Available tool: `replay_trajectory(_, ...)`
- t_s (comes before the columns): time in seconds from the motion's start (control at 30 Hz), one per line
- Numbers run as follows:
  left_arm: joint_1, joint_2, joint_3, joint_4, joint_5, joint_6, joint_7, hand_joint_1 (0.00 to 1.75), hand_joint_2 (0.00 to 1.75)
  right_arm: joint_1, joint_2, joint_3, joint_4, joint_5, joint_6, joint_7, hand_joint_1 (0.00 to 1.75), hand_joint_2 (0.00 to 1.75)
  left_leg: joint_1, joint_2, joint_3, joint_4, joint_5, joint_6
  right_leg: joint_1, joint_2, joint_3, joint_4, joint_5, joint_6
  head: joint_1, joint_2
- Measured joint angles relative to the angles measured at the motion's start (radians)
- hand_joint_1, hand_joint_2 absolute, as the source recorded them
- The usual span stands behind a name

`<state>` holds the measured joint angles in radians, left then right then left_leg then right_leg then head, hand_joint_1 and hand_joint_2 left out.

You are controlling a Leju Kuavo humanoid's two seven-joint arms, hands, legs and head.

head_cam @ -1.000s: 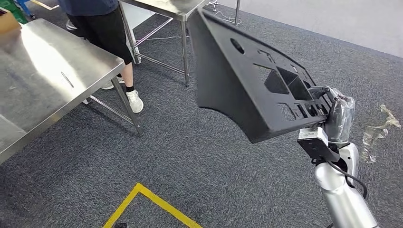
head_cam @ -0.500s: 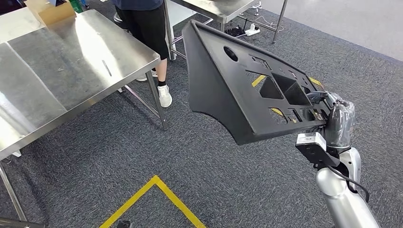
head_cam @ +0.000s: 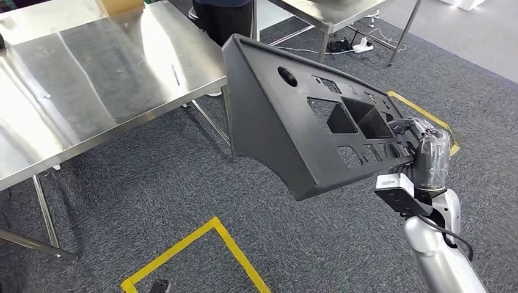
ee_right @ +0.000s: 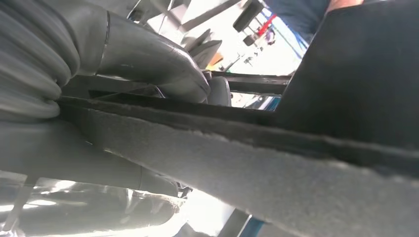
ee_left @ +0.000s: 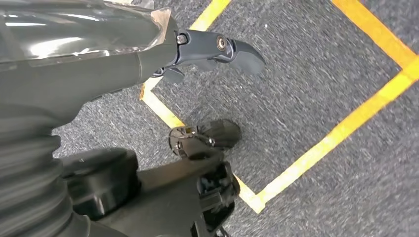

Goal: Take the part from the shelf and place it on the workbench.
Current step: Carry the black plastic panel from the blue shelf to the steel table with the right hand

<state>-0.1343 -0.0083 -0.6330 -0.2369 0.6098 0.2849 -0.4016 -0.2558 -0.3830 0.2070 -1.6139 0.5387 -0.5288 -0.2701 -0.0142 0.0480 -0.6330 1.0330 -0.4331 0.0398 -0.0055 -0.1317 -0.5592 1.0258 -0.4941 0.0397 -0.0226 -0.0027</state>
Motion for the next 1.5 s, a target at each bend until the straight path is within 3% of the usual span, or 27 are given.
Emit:
replay_trajectory(0.07, -0.001, 0.000, 0.000, 0.000, 0.000, -0.001, 0.001, 0.00, 1.75, 0.000, -0.002, 0.000, -0.001, 0.000, 0.000, 0.000, 1.75, 1.75, 0.006, -0.024, 0.007, -0.011, 0.008, 0.013, -0.003, 0.032, -0.008, 0.026, -0.018, 0.006, 0.001, 0.000)
replay_trajectory(0.13, -0.005, -0.001, 0.000, -0.001, -0.001, -0.002, 0.002, 0.00, 1.75, 0.001, -0.006, -0.002, -0.002, 0.000, 0.000, 0.000, 1.75, 1.75, 0.011, -0.047, 0.010, -0.017, 0.014, 0.021, -0.007, 0.096, -0.051, 0.120, -0.063, 0.002, 0.005, 0.000)
replay_trajectory(0.17, -0.006, -0.001, 0.000, -0.001, -0.001, -0.003, 0.002, 0.00, 1.75, 0.003, -0.008, -0.002, -0.002, 0.000, 0.000, -0.001, 1.75, 1.75, 0.013, -0.057, 0.009, -0.017, 0.014, 0.023, -0.007, 0.115, -0.077, 0.175, -0.086, -0.001, 0.008, 0.000)
replay_trajectory(0.23, -0.006, -0.003, 0.000, -0.001, -0.001, -0.004, 0.003, 0.00, 1.75, 0.006, -0.010, -0.002, -0.002, -0.001, 0.000, -0.001, 1.75, 1.75, 0.013, -0.080, 0.009, -0.016, 0.015, 0.023, -0.008, 0.126, -0.126, 0.269, -0.114, 0.002, 0.011, 0.000)
replay_trajectory(0.27, -0.005, -0.003, 0.000, -0.002, -0.001, -0.005, 0.003, 0.00, 1.75, 0.008, -0.010, -0.002, -0.002, -0.001, 0.000, -0.001, 1.75, 1.75, 0.014, -0.094, 0.009, -0.016, 0.015, 0.022, -0.009, 0.127, -0.135, 0.281, -0.110, 0.008, 0.012, 0.000)
replay_trajectory(0.3, -0.005, -0.004, 0.000, -0.002, -0.001, -0.005, 0.003, 0.00, 1.75, 0.009, -0.010, -0.002, -0.002, 0.000, 0.000, -0.001, 1.75, 1.75, 0.016, -0.109, 0.009, -0.015, 0.015, 0.021, -0.011, 0.129, -0.132, 0.266, -0.096, 0.017, 0.011, 0.000)
replay_trajectory(0.37, -0.005, -0.004, 0.000, -0.002, -0.001, -0.006, 0.003, 0.00, 1.75, 0.008, -0.010, -0.002, -0.002, 0.000, 0.000, -0.002, 1.75, 1.75, 0.019, -0.139, 0.010, -0.012, 0.015, 0.015, -0.022, 0.151, -0.078, 0.134, -0.034, 0.042, 0.012, 0.000)
replay_trajectory(0.4, -0.005, -0.003, 0.000, -0.002, -0.001, -0.006, 0.004, 0.00, 1.75, 0.008, -0.010, -0.002, -0.002, 0.001, 0.000, -0.003, 1.75, 1.75, 0.019, -0.153, 0.007, -0.008, 0.014, 0.010, -0.026, 0.169, -0.048, 0.070, -0.008, 0.048, 0.013, 0.000)
replay_trajectory(0.47, -0.005, -0.002, 0.000, -0.003, -0.002, -0.006, 0.004, 0.00, 1.75, 0.007, -0.011, -0.001, -0.001, 0.002, 0.000, -0.007, 1.75, 1.75, 0.017, -0.175, -0.001, -0.004, 0.014, -0.003, -0.029, 0.187, -0.020, 0.005, 0.015, 0.041, 0.014, 0.000)
replay_trajectory(0.53, -0.003, -0.001, 0.000, -0.003, -0.003, -0.005, 0.005, 0.00, 1.75, 0.004, -0.010, 0.001, 0.000, 0.004, 0.000, -0.011, 1.75, 1.75, 0.018, -0.191, -0.007, -0.007, 0.019, -0.014, -0.028, 0.168, -0.019, 0.005, 0.018, 0.023, 0.014, 0.000)
replay_trajectory(0.57, -0.002, 0.000, 0.001, -0.003, -0.003, -0.005, 0.005, 0.00, 1.75, -0.001, -0.009, 0.003, 0.000, 0.004, 0.000, -0.013, 1.75, 1.75, 0.017, -0.182, -0.010, -0.005, 0.017, -0.019, -0.029, 0.159, -0.018, 0.004, 0.019, 0.016, 0.013, 0.000)
replay_trajectory(0.63, -0.003, 0.002, 0.001, -0.004, -0.007, -0.005, 0.007, 0.00, 1.75, -0.009, -0.008, 0.006, 0.000, 0.004, 0.000, -0.019, 1.75, 1.75, 0.015, -0.124, -0.036, 0.048, -0.015, -0.028, -0.031, 0.137, -0.014, 0.002, 0.020, -0.003, 0.006, 0.000)
replay_trajectory(0.7, -0.005, 0.001, 0.002, -0.005, -0.011, -0.006, 0.008, 0.00, 1.75, -0.013, -0.008, 0.009, 0.001, 0.003, 0.001, -0.023, 1.75, 1.75, 0.017, -0.066, -0.098, 0.176, -0.078, -0.035, -0.025, 0.113, -0.013, 0.002, 0.017, -0.017, 0.000, 0.000)
replay_trajectory(0.77, -0.005, 0.001, 0.003, -0.005, -0.012, -0.008, 0.010, 0.00, 1.75, -0.014, -0.008, 0.013, 0.003, 0.002, 0.002, -0.026, 1.75, 1.75, 0.021, -0.055, -0.151, 0.274, -0.107, -0.037, -0.020, 0.086, -0.012, 0.002, 0.014, -0.022, -0.001, 0.000)
replay_trajectory(0.83, -0.004, 0.001, 0.003, -0.005, -0.013, -0.009, 0.012, 0.00, 1.75, -0.016, -0.008, 0.017, 0.004, 0.002, 0.002, -0.028, 1.75, 1.75, 0.022, -0.047, -0.130, 0.229, -0.068, -0.034, -0.018, 0.061, -0.009, 0.002, 0.011, -0.023, -0.001, 0.000)
replay_trajectory(0.9, -0.005, 0.002, 0.003, -0.006, -0.013, -0.009, 0.012, 0.00, 1.75, -0.019, -0.008, 0.021, 0.004, 0.002, 0.002, -0.029, 1.75, 1.75, 0.016, -0.008, -0.057, 0.093, -0.011, -0.024, -0.013, 0.040, -0.003, 0.003, 0.006, -0.020, -0.001, 0.000)
replay_trajectory(0.97, -0.007, 0.003, 0.004, -0.006, -0.013, -0.009, 0.012, 0.00, 1.75, -0.026, -0.008, 0.024, 0.005, 0.002, 0.002, -0.032, 1.75, 1.75, 0.006, 0.019, -0.014, 0.012, 0.009, -0.013, -0.006, 0.021, 0.001, 0.002, 0.000, -0.012, 0.001, 0.000)
replay_trajectory(1.0, -0.007, 0.003, 0.004, -0.006, -0.013, -0.008, 0.012, 0.00, 1.75, -0.029, -0.009, 0.027, 0.006, 0.001, 0.003, -0.034, 1.75, 1.75, 0.001, 0.015, -0.013, 0.004, 0.007, -0.010, -0.003, 0.010, 0.003, 0.001, -0.002, -0.007, 0.002, 0.000)
replay_trajectory(1.07, -0.005, 0.004, 0.006, -0.007, -0.013, -0.005, 0.012, 0.00, 1.75, -0.039, -0.009, 0.033, 0.007, -0.002, 0.003, -0.038, 1.75, 1.75, 0.001, -0.011, -0.011, -0.004, 0.012, 0.002, -0.004, -0.001, 0.008, -0.001, -0.006, 0.003, 0.002, 0.000)
replay_trajectory(1.13, -0.005, 0.004, 0.009, -0.007, -0.013, -0.004, 0.011, 0.00, 1.75, -0.047, -0.012, 0.042, 0.009, -0.007, 0.004, -0.043, 1.75, 1.75, 0.008, -0.036, -0.005, -0.016, 0.021, 0.015, -0.007, 0.046, -0.009, 0.038, -0.028, 0.008, 0.003, 0.000)
replay_trajectory(1.2, -0.007, 0.003, 0.014, -0.007, -0.013, -0.003, 0.010, 0.00, 1.75, -0.050, -0.016, 0.049, 0.013, -0.013, 0.005, -0.047, 1.75, 1.75, 0.012, -0.061, -0.002, -0.020, 0.025, 0.021, -0.010, 0.109, -0.066, 0.153, -0.076, 0.004, 0.009, 0.000)
replay_trajectory(1.27, -0.006, 0.000, 0.019, -0.008, -0.013, -0.003, 0.009, 0.00, 1.75, -0.051, -0.017, 0.058, 0.018, -0.015, 0.005, -0.049, 1.75, 1.75, 0.013, -0.091, -0.002, -0.020, 0.026, 0.021, -0.011, 0.126, -0.125, 0.263, -0.108, 0.007, 0.013, 0.000)
replay_trajectory(1.3, -0.005, -0.001, 0.021, -0.008, -0.013, -0.003, 0.009, 0.00, 1.75, -0.051, -0.017, 0.063, 0.021, -0.015, 0.005, -0.049, 1.75, 1.75, 0.014, -0.107, -0.002, -0.019, 0.026, 0.021, -0.012, 0.128, -0.134, 0.271, -0.101, 0.015, 0.013, 0.000)
replay_trajectory(1.33, -0.004, -0.002, 0.021, -0.008, -0.013, -0.003, 0.009, 0.00, 1.75, -0.053, -0.016, 0.068, 0.022, -0.015, 0.005, -0.050, 1.75, 1.75, 0.016, -0.123, -0.002, -0.018, 0.026, 0.019, -0.014, 0.131, -0.122, 0.237, -0.079, 0.026, 0.013, 0.000)
replay_trajectory(1.4, -0.004, -0.002, 0.023, -0.008, -0.013, -0.003, 0.009, 0.00, 1.75, -0.058, -0.016, 0.075, 0.024, -0.015, 0.005, -0.051, 1.75, 1.75, 0.019, -0.153, -0.003, -0.012, 0.025, 0.013, -0.024, 0.161, -0.064, 0.100, -0.018, 0.048, 0.013, 0.000)
replay_trajectory(1.43, -0.003, -0.002, 0.023, -0.008, -0.013, -0.003, 0.008, 0.00, 1.75, -0.062, -0.016, 0.078, 0.024, -0.015, 0.005, -0.051, 1.75, 1.75, 0.019, -0.167, -0.005, -0.009, 0.024, 0.007, -0.027, 0.175, -0.038, 0.044, 0.003, 0.049, 0.014, 0.000)
replay_trajectory(1.5, -0.001, -0.001, 0.024, -0.007, -0.013, -0.004, 0.008, 0.00, 1.75, -0.067, -0.016, 0.085, 0.026, -0.015, 0.005, -0.052, 1.75, 1.75, 0.017, -0.188, -0.012, -0.007, 0.026, -0.006, -0.025, 0.186, -0.018, 0.005, 0.016, 0.036, 0.014, 0.000)
